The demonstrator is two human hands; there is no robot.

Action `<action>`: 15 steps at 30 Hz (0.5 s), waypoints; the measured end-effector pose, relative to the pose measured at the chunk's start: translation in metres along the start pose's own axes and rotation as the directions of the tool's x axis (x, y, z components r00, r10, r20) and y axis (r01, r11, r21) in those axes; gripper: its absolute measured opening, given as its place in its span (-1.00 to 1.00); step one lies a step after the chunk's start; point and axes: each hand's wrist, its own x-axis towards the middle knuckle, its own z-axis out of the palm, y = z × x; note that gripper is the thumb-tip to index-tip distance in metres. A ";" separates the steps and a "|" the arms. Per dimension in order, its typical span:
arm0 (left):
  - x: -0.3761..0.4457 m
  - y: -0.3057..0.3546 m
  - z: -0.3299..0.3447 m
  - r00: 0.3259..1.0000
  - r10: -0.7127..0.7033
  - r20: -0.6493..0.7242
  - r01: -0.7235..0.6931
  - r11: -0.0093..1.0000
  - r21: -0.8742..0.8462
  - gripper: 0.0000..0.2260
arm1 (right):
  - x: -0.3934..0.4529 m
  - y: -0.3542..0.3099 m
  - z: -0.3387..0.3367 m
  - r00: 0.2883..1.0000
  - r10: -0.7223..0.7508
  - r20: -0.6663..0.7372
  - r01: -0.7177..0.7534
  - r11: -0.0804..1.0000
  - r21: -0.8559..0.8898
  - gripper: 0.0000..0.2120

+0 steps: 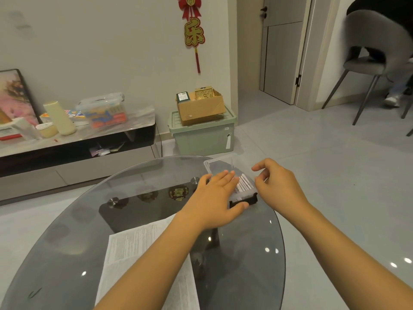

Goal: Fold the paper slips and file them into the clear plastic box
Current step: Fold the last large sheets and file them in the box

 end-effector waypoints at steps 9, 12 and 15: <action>-0.096 0.021 -0.005 0.979 -0.179 -0.094 0.171 0.981 -0.093 -0.45 | -0.056 -0.020 0.012 0.973 -0.157 0.172 0.151 0.987 0.050 -0.81; -0.126 0.025 0.005 0.971 -0.228 -0.068 0.222 0.971 -0.091 -0.46 | -0.074 -0.020 0.020 0.937 -0.215 0.275 0.207 0.977 0.056 -0.82; -0.154 0.029 0.013 0.964 -0.265 -0.031 0.261 0.961 -0.092 -0.46 | -0.090 -0.019 0.028 0.905 -0.256 0.340 0.256 0.966 0.048 -0.83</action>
